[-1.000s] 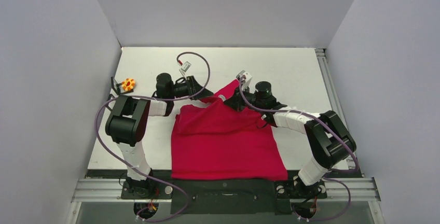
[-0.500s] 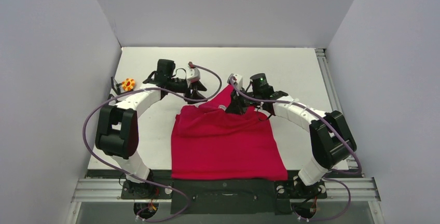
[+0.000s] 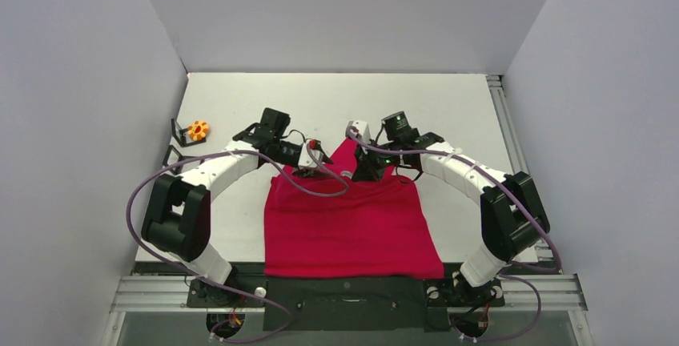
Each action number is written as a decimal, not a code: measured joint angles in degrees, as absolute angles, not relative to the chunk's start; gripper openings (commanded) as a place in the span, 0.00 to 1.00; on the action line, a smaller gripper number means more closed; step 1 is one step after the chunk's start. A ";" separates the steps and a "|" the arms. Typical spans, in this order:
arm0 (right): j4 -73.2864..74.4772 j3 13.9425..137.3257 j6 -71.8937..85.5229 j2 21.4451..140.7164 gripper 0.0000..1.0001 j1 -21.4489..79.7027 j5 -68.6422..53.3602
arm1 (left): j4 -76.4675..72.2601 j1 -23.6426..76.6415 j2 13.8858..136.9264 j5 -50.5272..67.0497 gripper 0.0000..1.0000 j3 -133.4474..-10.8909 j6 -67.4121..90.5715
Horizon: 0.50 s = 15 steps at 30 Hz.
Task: Remove the brooch from the garment
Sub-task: Remove the brooch from the clothes.
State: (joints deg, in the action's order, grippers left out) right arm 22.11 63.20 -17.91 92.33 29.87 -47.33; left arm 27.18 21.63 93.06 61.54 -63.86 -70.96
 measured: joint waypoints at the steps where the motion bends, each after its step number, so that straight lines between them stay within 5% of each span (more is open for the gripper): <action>1: 22.92 63.61 -18.37 92.33 0.00 30.11 -47.27 | 26.11 22.41 92.49 61.49 0.35 -62.94 -70.91; 15: 27.73 65.63 -22.85 92.33 0.00 31.48 -46.52 | 12.88 28.91 91.64 59.00 0.32 -59.70 -61.49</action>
